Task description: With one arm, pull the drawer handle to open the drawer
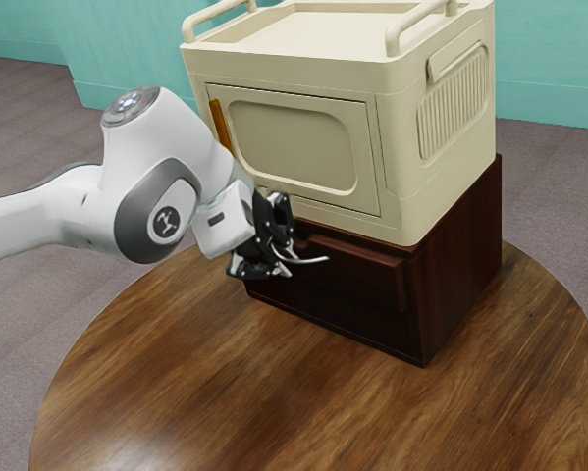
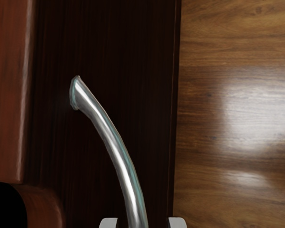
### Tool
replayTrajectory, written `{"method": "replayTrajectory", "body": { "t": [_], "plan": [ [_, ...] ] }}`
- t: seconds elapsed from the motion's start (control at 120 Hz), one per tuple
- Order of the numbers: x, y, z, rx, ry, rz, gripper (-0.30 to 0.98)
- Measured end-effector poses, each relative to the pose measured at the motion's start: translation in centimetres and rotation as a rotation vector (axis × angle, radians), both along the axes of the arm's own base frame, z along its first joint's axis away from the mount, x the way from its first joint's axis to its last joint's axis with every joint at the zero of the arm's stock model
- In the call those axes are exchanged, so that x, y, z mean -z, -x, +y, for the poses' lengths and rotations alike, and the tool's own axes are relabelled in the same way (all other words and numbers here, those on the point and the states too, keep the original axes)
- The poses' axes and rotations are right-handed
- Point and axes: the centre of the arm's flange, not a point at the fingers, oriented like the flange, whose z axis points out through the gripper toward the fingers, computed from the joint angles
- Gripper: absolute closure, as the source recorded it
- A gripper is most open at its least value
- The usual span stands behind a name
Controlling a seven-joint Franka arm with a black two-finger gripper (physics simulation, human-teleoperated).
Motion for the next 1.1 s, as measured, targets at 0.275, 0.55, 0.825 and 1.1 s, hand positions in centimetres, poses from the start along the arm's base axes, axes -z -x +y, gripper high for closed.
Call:
{"method": "replayTrajectory", "body": {
  "t": [0.275, 0.55, 0.825, 1.1],
  "plan": [
    [-0.2, 0.4, 0.2, -0.001, 0.004, 0.047, 0.65],
    [0.1, 0.9, -0.4, 0.010, 0.007, 0.111, 0.67],
    [-0.8, 2.0, -0.1, 0.009, 0.006, 0.149, 0.68],
    [-1.1, 2.7, 0.2, 0.007, 0.007, 0.181, 0.67]
  ]
}}
